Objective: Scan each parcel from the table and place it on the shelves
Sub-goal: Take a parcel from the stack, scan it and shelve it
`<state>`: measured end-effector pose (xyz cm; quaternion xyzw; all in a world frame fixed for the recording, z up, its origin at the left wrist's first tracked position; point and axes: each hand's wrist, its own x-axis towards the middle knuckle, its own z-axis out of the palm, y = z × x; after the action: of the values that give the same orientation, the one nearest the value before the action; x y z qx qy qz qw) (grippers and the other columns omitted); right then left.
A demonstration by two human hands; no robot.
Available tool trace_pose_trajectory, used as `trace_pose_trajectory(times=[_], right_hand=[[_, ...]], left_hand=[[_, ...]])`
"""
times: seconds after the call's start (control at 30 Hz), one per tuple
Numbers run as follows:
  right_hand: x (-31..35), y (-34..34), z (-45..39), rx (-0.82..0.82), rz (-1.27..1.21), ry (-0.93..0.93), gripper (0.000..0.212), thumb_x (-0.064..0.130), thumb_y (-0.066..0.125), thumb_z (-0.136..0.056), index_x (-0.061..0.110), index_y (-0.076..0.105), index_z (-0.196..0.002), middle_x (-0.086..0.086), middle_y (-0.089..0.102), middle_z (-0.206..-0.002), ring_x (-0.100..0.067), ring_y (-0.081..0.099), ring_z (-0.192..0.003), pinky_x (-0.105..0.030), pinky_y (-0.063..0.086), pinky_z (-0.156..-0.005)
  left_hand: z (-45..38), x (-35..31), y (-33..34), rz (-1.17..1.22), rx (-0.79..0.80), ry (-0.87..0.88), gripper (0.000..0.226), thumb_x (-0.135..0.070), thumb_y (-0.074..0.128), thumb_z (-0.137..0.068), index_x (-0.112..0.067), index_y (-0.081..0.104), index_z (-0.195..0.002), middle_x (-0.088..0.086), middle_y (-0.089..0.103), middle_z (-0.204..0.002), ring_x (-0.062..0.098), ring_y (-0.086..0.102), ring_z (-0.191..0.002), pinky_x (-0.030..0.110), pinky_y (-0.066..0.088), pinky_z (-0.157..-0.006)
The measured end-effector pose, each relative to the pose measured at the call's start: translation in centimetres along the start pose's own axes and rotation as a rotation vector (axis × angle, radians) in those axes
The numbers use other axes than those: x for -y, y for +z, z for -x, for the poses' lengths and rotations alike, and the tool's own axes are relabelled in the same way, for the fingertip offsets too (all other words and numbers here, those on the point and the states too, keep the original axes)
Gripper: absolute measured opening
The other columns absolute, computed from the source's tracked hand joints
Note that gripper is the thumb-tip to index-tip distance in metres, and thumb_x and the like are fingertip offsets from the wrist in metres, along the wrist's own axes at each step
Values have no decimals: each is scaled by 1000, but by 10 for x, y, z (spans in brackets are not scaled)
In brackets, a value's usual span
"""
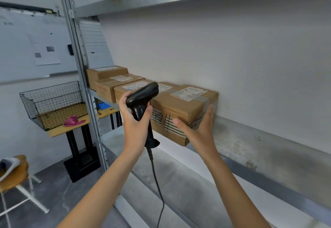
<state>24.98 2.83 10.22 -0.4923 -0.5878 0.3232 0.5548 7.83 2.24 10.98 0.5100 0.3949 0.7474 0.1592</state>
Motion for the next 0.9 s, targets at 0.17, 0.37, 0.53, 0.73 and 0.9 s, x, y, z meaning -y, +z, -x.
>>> trace_pose_trajectory(times=[0.17,0.37,0.53,0.73,0.9], right_hand=[[6,-14,39,-74,92,2,129,81,69,-68,35,-8,-160,14,-6,-169,-10,-1,-156,-41,9,-124],[8,-42,117,-153,506,63,87,66,45,-95,31,0,-161,9,-9,-169,-17,-11,-156,-46,2,-127],[10,-81,203,-252,919,102,79,62,36,-101,26,0,-162,1,-8,-170,-24,-12,-156,-42,-6,-125],[31,-131,308,-352,1066,282,79,61,36,-101,24,3,-162,0,-5,-170,-25,-9,-156,-43,-2,-125],[49,-162,369,-478,1153,384,77,57,39,-102,22,5,-162,-3,-3,-170,-29,-6,-157,-45,3,-125]], left_hand=[[25,-23,-22,-20,126,14,61,-4,67,-96,-39,35,-134,-54,45,-111,-19,51,-110,0,39,-86],[82,-42,-46,12,348,-12,61,-5,68,-95,-43,37,-132,-47,53,-110,-6,63,-96,12,51,-81],[151,-54,-36,145,562,-159,62,-3,68,-94,-40,37,-133,-39,57,-112,9,68,-90,24,60,-72],[232,-97,-27,250,768,-199,63,-9,69,-96,-54,36,-125,-28,57,-114,10,68,-81,22,58,-70],[268,-138,-16,305,909,-156,60,-12,69,-96,-53,37,-127,-31,58,-115,10,68,-89,16,54,-76]])
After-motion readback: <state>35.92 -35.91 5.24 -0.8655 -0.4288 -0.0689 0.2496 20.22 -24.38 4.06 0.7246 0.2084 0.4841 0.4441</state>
